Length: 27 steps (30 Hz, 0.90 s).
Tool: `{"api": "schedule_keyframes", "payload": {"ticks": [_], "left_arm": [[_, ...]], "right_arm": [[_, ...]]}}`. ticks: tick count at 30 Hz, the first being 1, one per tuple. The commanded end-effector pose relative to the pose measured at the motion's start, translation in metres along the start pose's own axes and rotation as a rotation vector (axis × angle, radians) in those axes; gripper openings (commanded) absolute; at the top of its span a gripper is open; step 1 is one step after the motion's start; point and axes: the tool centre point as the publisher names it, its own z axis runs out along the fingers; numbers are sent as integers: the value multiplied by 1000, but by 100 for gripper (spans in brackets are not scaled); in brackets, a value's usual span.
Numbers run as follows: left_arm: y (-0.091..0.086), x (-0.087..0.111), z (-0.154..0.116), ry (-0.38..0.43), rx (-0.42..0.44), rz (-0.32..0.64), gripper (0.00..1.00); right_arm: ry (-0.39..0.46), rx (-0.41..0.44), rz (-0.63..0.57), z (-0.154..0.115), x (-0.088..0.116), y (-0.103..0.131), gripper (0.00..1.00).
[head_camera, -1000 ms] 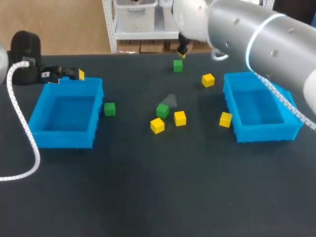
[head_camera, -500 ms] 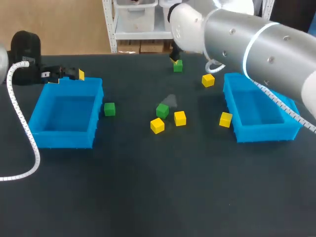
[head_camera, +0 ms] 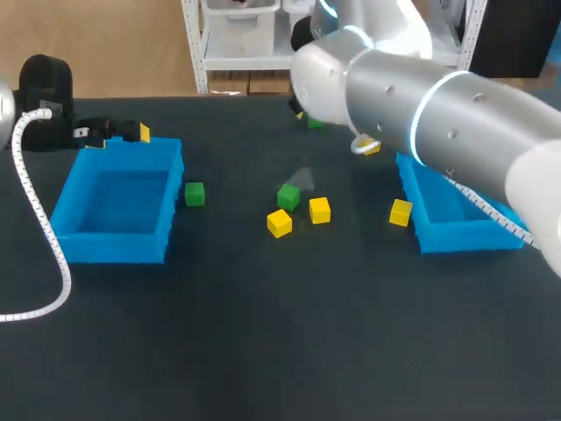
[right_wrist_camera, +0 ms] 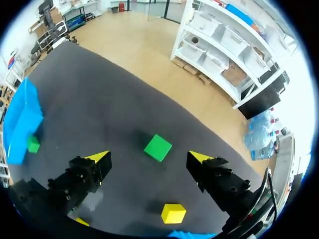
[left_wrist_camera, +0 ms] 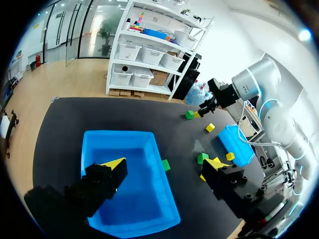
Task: Put the green cubes in the right bin and the yellow cubes in the left bin.
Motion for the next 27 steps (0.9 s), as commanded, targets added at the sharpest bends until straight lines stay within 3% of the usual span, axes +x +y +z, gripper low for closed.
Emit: {"api": "schedule_keyframes", "payload": {"ticks": [1, 10, 19, 27], "left_arm": [[1, 1, 0, -5, 7, 2, 100], [1, 1, 0, -5, 7, 2, 100], [1, 1, 0, -5, 7, 2, 100], [1, 1, 0, -5, 7, 2, 100]], "right_arm": [[198, 3, 22, 15, -14, -6, 100], [199, 18, 107, 36, -11, -15, 100], [176, 68, 182, 48, -19, -22, 100], [160, 62, 238, 62, -26, -20, 100]]}}
